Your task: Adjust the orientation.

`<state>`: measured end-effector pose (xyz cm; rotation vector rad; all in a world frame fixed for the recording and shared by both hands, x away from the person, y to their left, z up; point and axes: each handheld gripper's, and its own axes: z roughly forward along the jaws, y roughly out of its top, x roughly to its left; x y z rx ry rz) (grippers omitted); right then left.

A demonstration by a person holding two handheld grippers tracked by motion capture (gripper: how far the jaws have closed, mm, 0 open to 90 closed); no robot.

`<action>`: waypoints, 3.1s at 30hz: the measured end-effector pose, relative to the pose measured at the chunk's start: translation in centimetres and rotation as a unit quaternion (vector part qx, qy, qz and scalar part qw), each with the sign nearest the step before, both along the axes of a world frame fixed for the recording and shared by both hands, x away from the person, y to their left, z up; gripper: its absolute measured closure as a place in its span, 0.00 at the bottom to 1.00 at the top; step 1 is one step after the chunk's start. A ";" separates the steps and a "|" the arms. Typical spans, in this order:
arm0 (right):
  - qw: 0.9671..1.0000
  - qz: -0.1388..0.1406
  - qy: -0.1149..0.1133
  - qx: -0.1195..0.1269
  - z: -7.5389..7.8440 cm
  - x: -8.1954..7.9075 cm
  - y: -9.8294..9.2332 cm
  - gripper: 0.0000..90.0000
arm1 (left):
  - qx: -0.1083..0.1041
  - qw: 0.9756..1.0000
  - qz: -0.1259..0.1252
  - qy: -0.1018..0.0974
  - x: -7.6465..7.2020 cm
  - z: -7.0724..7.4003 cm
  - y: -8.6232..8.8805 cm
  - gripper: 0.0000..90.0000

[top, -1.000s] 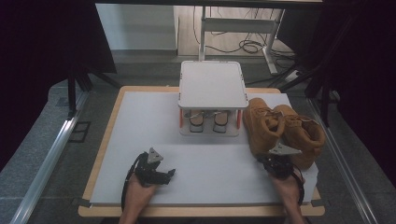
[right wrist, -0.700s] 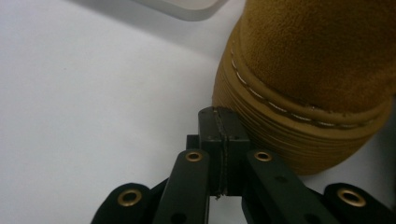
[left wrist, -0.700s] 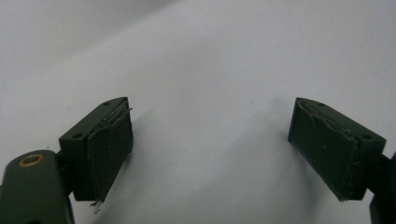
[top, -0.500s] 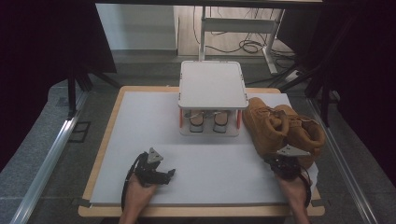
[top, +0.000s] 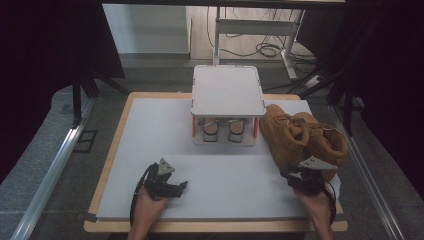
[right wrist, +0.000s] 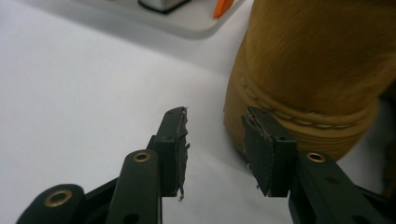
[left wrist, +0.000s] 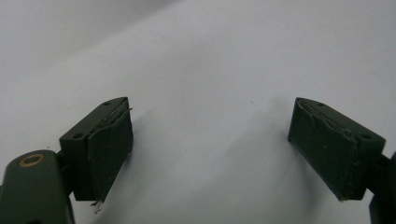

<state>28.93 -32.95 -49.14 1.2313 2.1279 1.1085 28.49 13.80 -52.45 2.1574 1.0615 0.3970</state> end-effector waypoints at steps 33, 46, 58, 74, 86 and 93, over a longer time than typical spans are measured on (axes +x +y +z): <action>0.985 -0.124 -0.099 0.065 2.6 2.1 -0.4 0.16 | 0.000 1.000 0.000 0.000 0.0 0.0 0.0 0.15; 0.979 -0.162 -0.115 0.047 2.5 4.1 0.6 0.14 | 0.000 1.000 0.000 0.000 0.0 0.0 0.0 0.15; 0.977 -0.179 -0.105 0.043 2.7 5.5 1.2 0.13 | 0.000 1.000 0.000 0.000 0.0 0.0 0.0 0.15; 0.973 -0.202 -0.113 0.001 2.8 6.7 2.5 0.24 | 0.000 1.000 0.001 0.000 0.0 0.0 0.0 0.15; 0.969 -0.209 -0.131 -0.020 2.6 6.1 2.9 0.53 | 0.000 1.000 0.001 0.000 0.0 0.0 0.0 0.15; 0.969 -0.211 -0.125 -0.006 3.3 6.1 2.5 0.56 | 0.000 1.000 0.001 0.000 0.0 0.0 0.0 0.15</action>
